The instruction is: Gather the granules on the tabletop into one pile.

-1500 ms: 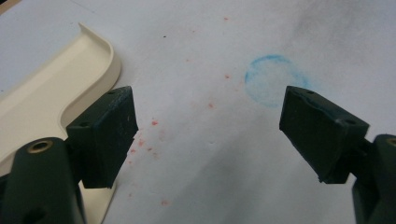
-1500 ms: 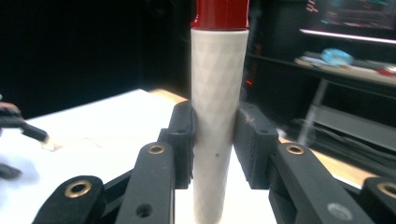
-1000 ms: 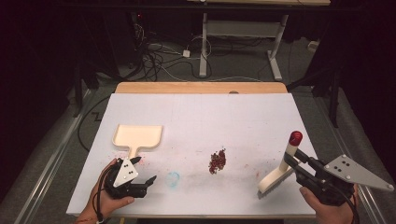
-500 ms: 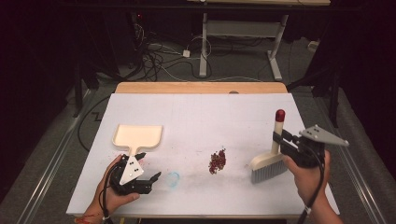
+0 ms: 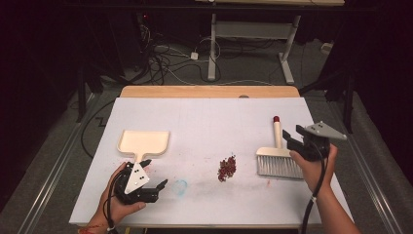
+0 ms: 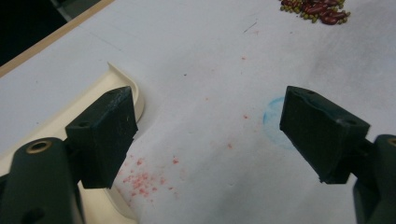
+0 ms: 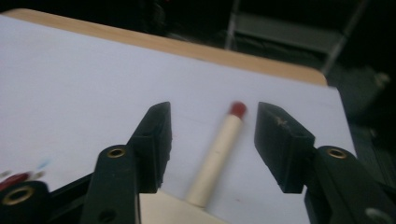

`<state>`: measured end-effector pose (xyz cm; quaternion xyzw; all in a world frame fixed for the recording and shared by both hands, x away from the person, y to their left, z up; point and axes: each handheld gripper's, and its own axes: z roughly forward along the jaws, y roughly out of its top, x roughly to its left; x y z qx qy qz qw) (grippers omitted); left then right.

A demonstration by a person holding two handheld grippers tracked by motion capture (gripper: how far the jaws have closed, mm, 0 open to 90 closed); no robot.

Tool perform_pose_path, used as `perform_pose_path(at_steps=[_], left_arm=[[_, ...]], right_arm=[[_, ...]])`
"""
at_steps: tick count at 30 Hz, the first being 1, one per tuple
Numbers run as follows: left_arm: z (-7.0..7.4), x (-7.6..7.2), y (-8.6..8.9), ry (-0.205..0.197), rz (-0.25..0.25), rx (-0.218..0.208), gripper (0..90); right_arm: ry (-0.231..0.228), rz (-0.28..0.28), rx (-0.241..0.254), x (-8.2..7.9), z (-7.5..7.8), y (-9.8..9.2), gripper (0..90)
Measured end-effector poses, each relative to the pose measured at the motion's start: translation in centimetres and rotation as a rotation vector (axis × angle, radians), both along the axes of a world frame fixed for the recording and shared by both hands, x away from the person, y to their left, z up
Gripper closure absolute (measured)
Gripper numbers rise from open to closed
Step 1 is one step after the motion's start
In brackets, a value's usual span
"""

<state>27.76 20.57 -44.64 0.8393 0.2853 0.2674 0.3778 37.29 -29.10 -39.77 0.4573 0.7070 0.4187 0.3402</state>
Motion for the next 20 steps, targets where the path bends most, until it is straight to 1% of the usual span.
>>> perform_pose_path(at_steps=[1, 2, 3, 4, 5, 6, 7, 8, 9, 10, 11, 14, 18, 20], left_arm=[[0.1, -0.1, 0.0, -0.005, 0.001, 0.001, 17.4], [0.1, -0.3, 0.0, -0.010, 0.003, 0.001, 17.4], [0.1, -0.4, 0.1, -0.014, 0.003, 0.001, 17.4], [0.0, -0.5, 0.1, -0.013, 0.001, 0.004, 17.3], [0.0, -0.5, 0.2, -0.010, 0.000, 0.006, 17.3], [-0.1, -0.4, 0.2, -0.008, 0.001, 0.010, 17.0], [-0.1, -0.4, 0.2, -0.007, 0.002, 0.012, 16.6], [-0.2, -0.3, 0.2, -0.005, 0.005, 0.010, 16.6], [-0.2, -0.3, 0.1, -0.005, 0.009, 0.011, 16.6], [-0.2, -0.3, 0.1, -0.005, 0.010, 0.014, 16.6], [-0.3, -0.2, 0.1, -0.006, 0.009, 0.019, 16.6], [-0.3, -0.2, -0.1, -0.007, 0.009, 0.034, 16.6], [-0.3, 0.0, -0.4, -0.016, 0.011, 0.047, 16.6], [-0.4, 0.1, -0.5, -0.020, 0.012, 0.058, 16.6]], right_arm=[[-0.031, 0.053, -0.002, -0.9, 0.1, 0.1, 44.8], [-0.058, 0.086, -0.010, -1.8, 0.3, 0.1, 41.9], [-0.083, 0.114, -0.004, -2.8, 0.5, 0.2, 39.2], [-0.113, 0.159, 0.013, -3.9, 0.7, 0.1, 38.7], [-0.142, 0.190, 0.013, -4.9, 0.9, 0.2, 36.9], [-0.166, 0.194, -0.008, -5.9, 1.0, 0.4, 31.7], [-0.185, 0.198, -0.030, -6.8, 1.0, 0.6, 29.8], [-0.199, 0.214, -0.056, -7.6, 0.9, 0.7, 29.6], [-0.213, 0.219, -0.071, -8.4, 0.7, 0.9, 29.1], [-0.216, 0.219, -0.079, -9.0, 0.5, 1.0, 26.9], [-0.213, 0.232, -0.078, -9.5, 0.3, 1.2, 25.6], [-0.200, 0.258, -0.091, -10.4, -0.5, 1.4, 23.1], [-0.194, 0.267, -0.125, -10.7, -1.2, 1.8, 21.9], [-0.187, 0.266, -0.105, -10.5, -1.3, 1.7, 21.1]])
